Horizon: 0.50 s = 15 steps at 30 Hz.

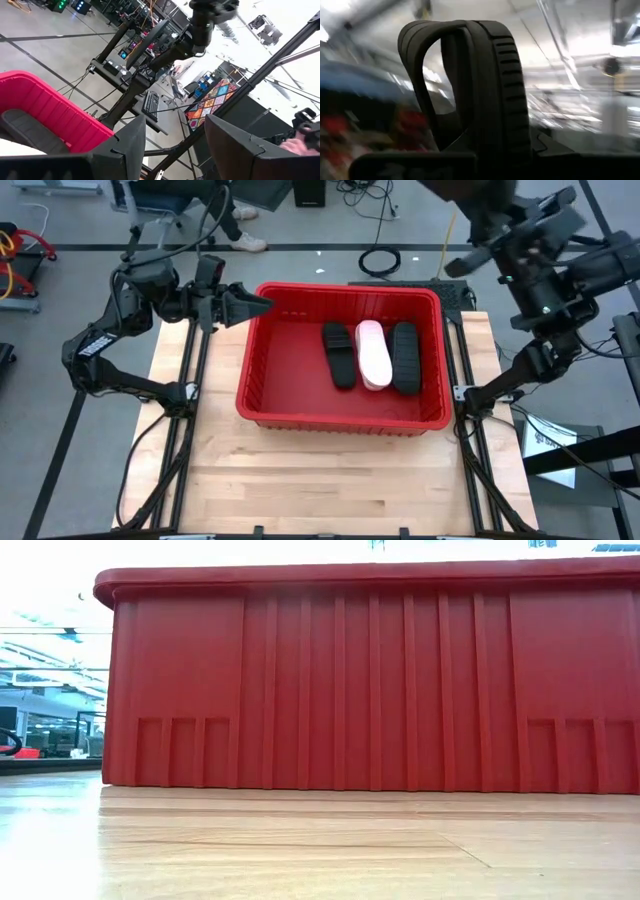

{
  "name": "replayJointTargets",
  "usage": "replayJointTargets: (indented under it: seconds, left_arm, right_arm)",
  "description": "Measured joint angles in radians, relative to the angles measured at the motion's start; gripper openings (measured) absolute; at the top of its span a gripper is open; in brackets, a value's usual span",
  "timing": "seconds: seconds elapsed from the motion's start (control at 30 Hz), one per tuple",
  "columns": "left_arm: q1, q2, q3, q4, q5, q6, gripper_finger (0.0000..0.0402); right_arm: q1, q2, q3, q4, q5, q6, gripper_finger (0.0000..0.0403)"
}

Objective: Pick and place slides into bin
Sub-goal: Put the black slide into the red container

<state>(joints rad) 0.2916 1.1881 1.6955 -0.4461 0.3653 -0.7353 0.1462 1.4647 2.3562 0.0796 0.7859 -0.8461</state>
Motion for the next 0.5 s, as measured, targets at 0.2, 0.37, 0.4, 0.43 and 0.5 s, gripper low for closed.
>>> replayJointTargets:
  seconds: [0.2,0.37,0.4,0.43,0.5]
  left_arm:
    - [0.001,0.000,0.000,0.000,0.000,0.006,0.0198]
    - [0.009,0.001,0.000,0.000,-0.007,0.017,0.0198]
    - [0.009,0.001,0.000,0.000,-0.013,0.017,0.0198]
    - [0.009,0.001,0.000,0.000,-0.019,0.017,0.0198]
    - [0.009,0.001,0.000,0.000,-0.027,0.018,0.0198]
  right_arm:
    - [-0.011,-0.003,0.000,-0.142,0.155,-0.232,0.0038]
    - [-0.035,0.013,0.000,-0.208,0.237,-0.301,0.0038]
    - [-0.044,0.015,0.000,-0.228,0.239,-0.291,0.0038]
    - [-0.054,0.015,0.000,-0.242,0.240,-0.281,0.0038]
    - [-0.074,0.015,0.000,-0.254,0.237,-0.243,0.0038]
